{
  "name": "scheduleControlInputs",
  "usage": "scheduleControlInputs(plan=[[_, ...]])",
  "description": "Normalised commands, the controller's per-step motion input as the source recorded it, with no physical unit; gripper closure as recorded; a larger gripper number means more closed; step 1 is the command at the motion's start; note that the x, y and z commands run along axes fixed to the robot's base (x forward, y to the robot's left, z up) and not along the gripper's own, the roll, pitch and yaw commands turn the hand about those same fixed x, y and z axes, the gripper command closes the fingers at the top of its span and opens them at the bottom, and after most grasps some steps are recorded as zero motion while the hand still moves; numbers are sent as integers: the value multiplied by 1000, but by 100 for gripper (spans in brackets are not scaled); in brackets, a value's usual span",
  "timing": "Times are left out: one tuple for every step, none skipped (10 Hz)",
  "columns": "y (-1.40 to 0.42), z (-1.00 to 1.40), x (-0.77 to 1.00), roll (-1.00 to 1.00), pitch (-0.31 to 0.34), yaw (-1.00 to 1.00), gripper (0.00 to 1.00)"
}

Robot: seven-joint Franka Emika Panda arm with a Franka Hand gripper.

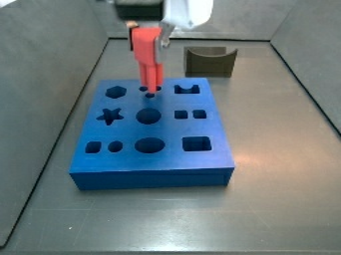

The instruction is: Insert the 3 prong object.

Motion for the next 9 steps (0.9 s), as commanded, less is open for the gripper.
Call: scheduleControlInputs(plan=[[194, -103, 0, -74, 0, -191, 100], [117, -177, -51, -67, -53, -31, 100], [3, -220, -97, -116, -61, 0, 100], [-54, -240, -103, -167, -40, 229, 100], [-134, -209, -69, -143, -40, 380, 100], [-71, -209, -9, -113, -49, 377, 100], [-9, -226, 0, -80, -57, 357, 100], [-14, -331, 0, -96, -53, 117, 100], [-66, -394, 0, -93, -67, -91, 100]])
